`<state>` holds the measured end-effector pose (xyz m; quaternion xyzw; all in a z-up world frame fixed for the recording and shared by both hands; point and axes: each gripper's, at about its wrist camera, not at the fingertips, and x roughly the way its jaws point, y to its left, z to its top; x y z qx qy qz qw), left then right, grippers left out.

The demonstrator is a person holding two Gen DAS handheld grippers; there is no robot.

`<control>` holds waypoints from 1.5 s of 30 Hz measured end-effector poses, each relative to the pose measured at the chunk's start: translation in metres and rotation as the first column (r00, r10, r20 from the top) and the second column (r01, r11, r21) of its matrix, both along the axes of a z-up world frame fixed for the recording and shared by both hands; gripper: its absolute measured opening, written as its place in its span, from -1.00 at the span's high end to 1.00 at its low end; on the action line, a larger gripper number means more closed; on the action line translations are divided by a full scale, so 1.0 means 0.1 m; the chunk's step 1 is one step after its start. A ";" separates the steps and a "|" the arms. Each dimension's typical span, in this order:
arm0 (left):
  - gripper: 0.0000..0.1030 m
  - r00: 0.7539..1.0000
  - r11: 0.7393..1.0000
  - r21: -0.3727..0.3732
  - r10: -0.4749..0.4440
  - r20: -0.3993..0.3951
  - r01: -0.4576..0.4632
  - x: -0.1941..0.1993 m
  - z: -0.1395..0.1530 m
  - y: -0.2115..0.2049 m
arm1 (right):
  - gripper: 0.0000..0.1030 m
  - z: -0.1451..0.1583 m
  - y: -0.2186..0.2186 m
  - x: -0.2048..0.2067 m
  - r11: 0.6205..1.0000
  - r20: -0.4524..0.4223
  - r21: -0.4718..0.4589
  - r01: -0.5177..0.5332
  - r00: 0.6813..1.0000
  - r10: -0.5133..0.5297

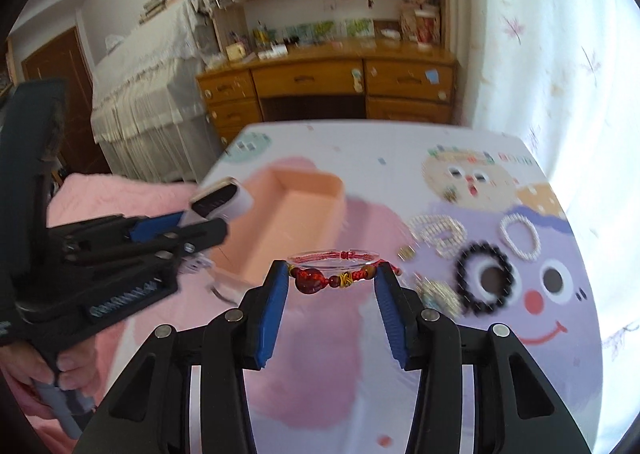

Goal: Organize jewelry
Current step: 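Carry watch band into pink box with left tool while right tool drops red bracelet in, then reach the right tool to the black bead bracelet and close on it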

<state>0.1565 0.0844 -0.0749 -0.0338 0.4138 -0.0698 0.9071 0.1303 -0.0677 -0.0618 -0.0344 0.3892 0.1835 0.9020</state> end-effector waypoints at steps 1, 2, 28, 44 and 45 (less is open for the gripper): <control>0.46 1.000 1.000 0.008 -0.006 0.008 0.006 0.03 0.02 0.06 | 0.14 0.04 0.10 0.01 1.000 0.019 0.005 -0.003 1.000 0.002; 0.46 1.000 1.000 0.013 -0.009 0.013 0.009 0.07 0.03 0.12 | 0.14 0.08 0.18 0.02 1.000 0.032 0.009 -0.006 0.999 0.006; -0.32 0.996 0.993 -0.109 -0.062 -0.060 0.056 0.87 -0.22 0.50 | -0.38 -0.21 0.53 0.38 0.986 -0.027 0.017 0.168 0.985 -0.168; -0.32 0.987 0.989 -0.118 -0.106 -0.120 0.091 0.39 -0.39 -0.33 | -0.42 -0.86 -1.25 0.43 0.860 -0.369 0.212 0.463 0.853 -0.369; -0.32 0.986 0.990 -0.108 -0.106 -0.128 0.093 0.37 -0.41 -0.42 | -0.42 -0.90 -1.36 0.44 0.855 -0.390 0.205 0.476 0.841 -0.374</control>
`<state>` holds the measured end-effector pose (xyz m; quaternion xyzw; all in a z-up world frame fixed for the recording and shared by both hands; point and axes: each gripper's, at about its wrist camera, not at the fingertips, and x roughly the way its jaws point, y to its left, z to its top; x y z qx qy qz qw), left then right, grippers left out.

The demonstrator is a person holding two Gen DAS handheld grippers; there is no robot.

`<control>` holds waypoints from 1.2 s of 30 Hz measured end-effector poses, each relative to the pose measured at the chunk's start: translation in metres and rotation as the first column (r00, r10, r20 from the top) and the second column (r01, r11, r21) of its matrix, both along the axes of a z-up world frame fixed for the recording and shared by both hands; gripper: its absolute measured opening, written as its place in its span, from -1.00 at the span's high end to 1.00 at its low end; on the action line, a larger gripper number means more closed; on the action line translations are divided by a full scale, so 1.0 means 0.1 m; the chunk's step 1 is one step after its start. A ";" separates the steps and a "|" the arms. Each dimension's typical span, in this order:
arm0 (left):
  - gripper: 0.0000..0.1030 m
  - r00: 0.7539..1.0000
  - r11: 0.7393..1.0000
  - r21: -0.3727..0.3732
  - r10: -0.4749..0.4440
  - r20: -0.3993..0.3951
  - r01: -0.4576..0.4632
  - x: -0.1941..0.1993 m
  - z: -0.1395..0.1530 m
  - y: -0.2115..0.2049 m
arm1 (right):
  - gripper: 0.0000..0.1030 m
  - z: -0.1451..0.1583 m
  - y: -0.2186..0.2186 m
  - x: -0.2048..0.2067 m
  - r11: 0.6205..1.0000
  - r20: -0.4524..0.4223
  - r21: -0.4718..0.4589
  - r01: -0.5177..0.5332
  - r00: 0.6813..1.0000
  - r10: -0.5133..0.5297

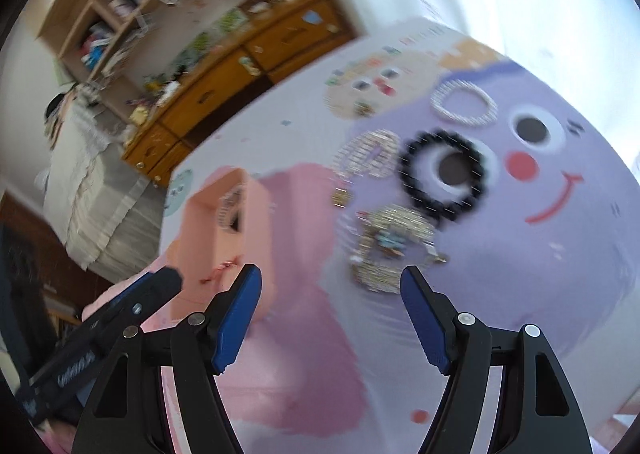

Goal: Organize jewelry
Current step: 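Reach the right tool to the black bead bracelet and close on it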

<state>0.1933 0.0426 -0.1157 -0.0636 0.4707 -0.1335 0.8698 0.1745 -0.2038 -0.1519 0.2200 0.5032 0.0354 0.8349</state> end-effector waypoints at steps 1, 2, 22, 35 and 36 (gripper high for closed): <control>-0.32 1.000 1.000 0.010 -0.002 -0.006 0.002 -0.02 -0.02 -0.08 | -0.42 -0.04 -0.11 0.01 1.000 -0.019 0.005 0.007 1.000 -0.007; -0.32 1.000 1.000 0.021 -0.007 -0.013 0.008 -0.03 -0.05 -0.18 | -0.42 -0.08 -0.19 0.02 1.000 -0.034 0.008 0.012 0.999 -0.011; -0.32 0.938 0.982 -0.013 0.177 -0.298 -0.189 0.30 -0.86 -1.22 | -0.19 -0.54 -1.04 0.72 0.995 -0.193 0.098 -0.023 0.980 0.042; -0.07 0.921 0.965 0.083 0.263 -0.287 -0.250 0.45 -0.99 -1.41 | 0.30 -0.68 -0.95 1.13 0.993 -0.230 0.009 -0.114 0.967 0.113; -0.01 0.923 0.965 0.096 0.261 -0.282 -0.243 0.45 -0.98 -1.43 | 0.32 -0.68 -0.93 1.16 0.992 -0.232 -0.005 -0.127 0.965 0.123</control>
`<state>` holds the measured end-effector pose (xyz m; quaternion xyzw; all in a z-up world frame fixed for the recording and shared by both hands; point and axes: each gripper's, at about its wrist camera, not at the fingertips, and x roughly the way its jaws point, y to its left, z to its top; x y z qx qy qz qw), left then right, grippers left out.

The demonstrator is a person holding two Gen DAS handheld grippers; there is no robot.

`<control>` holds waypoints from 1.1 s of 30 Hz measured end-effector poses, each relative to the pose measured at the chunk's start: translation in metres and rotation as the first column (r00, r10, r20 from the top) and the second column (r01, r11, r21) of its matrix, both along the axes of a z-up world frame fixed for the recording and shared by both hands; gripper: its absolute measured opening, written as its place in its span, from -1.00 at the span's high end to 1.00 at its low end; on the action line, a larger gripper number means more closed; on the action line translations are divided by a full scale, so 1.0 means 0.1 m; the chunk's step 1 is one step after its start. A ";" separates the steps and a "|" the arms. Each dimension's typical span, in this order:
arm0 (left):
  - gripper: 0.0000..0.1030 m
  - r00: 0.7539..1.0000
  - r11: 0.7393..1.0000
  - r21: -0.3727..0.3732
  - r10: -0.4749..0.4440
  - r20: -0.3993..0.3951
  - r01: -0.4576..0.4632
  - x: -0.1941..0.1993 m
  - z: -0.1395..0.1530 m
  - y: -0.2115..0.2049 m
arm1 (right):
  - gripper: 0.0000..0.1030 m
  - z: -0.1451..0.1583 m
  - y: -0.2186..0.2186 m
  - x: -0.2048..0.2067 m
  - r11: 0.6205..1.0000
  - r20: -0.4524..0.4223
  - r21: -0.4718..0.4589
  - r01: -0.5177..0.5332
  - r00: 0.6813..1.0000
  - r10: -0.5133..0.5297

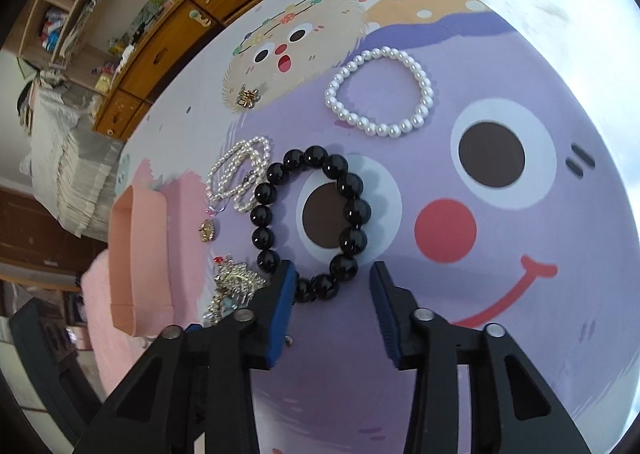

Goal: Organize jewelry
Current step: 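Reach the right tool to the black bead bracelet and close on it, then lift the black bracelet with the right tool, lower into the pink box, open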

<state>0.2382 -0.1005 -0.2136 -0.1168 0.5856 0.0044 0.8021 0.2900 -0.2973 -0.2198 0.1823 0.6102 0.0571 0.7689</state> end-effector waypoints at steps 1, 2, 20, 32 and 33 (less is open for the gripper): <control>0.03 1.000 1.000 0.002 -0.004 0.000 0.004 0.00 0.01 -0.02 | 0.35 0.00 0.02 0.03 1.000 -0.001 -0.015 -0.016 1.000 0.016; 0.11 1.000 1.000 0.001 -0.004 -0.003 0.004 0.00 0.01 -0.03 | 0.37 0.01 0.03 0.02 0.999 -0.001 -0.029 -0.030 1.000 0.030; 0.37 0.998 0.998 -0.037 0.050 -0.037 -0.051 0.08 0.01 -0.06 | 0.72 -0.01 -0.03 0.04 0.996 0.020 -0.052 -0.069 0.997 0.070; 0.40 1.000 1.000 0.001 0.013 -0.025 -0.013 0.13 0.00 -0.09 | 0.72 0.16 -0.02 -0.01 0.996 0.058 -0.071 -0.061 0.996 0.066; 0.40 1.000 1.000 0.009 -0.002 -0.016 0.002 0.13 0.00 -0.11 | 0.72 0.18 -0.02 -0.01 0.996 0.061 -0.074 -0.059 0.996 0.063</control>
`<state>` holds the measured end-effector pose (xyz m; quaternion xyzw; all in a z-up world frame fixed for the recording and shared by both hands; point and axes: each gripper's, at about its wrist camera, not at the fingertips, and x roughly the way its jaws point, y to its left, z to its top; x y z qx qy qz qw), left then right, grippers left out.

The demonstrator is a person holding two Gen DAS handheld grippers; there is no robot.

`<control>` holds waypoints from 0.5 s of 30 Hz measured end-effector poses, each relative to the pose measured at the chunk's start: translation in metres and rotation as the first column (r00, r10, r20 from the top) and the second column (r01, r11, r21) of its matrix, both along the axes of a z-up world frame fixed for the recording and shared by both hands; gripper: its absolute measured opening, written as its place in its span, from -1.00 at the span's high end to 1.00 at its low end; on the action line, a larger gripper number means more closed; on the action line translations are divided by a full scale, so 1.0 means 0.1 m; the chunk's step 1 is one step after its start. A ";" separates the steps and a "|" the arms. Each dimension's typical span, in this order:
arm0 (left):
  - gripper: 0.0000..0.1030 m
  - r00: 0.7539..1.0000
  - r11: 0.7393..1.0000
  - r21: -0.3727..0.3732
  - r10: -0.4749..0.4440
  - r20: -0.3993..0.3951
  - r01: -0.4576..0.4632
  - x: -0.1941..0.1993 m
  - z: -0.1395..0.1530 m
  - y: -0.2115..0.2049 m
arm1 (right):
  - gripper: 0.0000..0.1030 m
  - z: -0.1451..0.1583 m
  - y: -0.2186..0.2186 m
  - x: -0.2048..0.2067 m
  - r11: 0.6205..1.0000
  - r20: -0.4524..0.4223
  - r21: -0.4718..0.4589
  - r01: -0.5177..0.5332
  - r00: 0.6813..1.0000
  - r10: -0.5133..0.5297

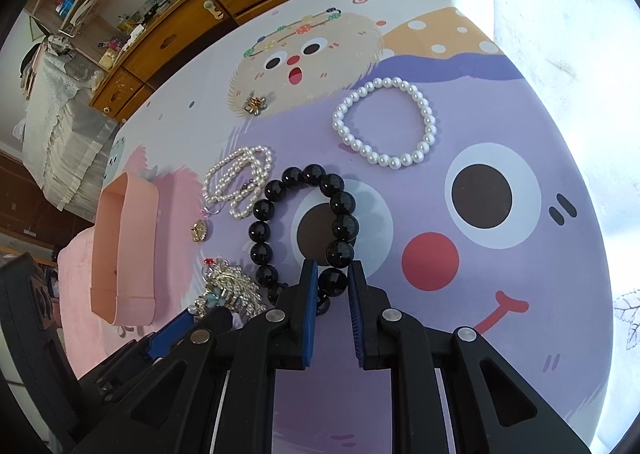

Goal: Organize jewelry
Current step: 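Lift the black bracelet with the right tool, lower into the pink box, open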

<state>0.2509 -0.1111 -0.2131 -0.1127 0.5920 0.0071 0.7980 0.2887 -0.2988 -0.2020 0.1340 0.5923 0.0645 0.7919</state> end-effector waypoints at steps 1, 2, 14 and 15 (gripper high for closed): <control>0.40 1.000 1.000 0.003 -0.010 0.008 0.010 -0.01 0.01 0.00 | 0.72 0.02 0.00 -0.01 1.000 0.004 -0.002 0.005 1.000 -0.005; 0.40 1.000 1.000 0.002 -0.012 0.008 0.012 -0.02 0.01 0.01 | 0.72 0.04 0.01 -0.01 1.000 0.006 -0.002 0.007 1.000 -0.007; 0.41 0.988 0.996 0.008 -0.086 0.128 0.086 -0.28 0.30 0.26 | 0.72 0.42 0.15 -0.12 0.999 0.086 0.038 0.012 0.996 -0.015; 0.41 0.985 0.996 0.002 -0.093 0.146 0.094 -0.30 0.34 0.28 | 0.72 0.47 0.16 -0.13 0.999 0.097 0.044 0.010 0.995 -0.014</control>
